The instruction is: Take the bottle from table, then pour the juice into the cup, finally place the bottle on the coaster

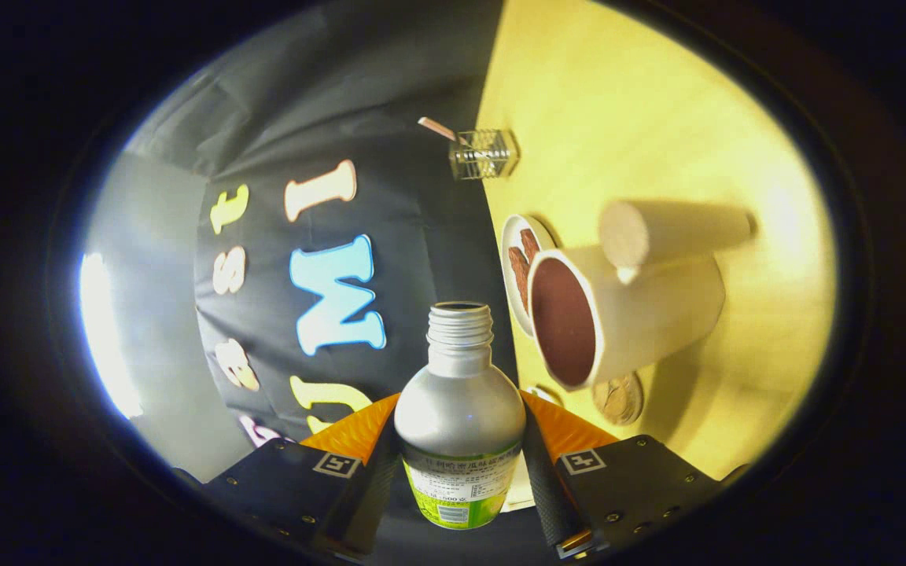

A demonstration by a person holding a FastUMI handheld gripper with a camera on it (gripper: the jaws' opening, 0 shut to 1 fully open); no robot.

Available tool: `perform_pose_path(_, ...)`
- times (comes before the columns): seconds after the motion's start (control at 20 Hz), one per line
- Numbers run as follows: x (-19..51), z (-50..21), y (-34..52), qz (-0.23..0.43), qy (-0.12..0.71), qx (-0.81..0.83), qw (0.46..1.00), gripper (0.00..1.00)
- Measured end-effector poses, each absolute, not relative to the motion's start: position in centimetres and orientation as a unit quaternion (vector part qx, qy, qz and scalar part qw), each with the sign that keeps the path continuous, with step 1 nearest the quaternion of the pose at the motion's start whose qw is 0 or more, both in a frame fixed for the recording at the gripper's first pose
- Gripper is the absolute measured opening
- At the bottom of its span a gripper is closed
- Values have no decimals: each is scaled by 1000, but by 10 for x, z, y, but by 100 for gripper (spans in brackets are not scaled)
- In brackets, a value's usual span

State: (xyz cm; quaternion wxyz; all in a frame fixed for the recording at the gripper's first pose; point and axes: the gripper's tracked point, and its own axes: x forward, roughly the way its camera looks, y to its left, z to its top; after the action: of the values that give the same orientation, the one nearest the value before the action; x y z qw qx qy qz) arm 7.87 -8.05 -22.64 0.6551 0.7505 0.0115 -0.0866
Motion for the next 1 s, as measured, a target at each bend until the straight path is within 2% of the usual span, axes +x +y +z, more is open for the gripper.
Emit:
perform_pose_path(0.25,82,-235,-82,-98,57,625,773,77)
perform_pose_path(0.55,87,-234,-79,-116,82,487,862,77)
perform_pose_path(0.7,96,-226,-79,-133,86,349,924,77)
perform_pose_path(1.0,111,-184,-63,-120,55,167,977,77)
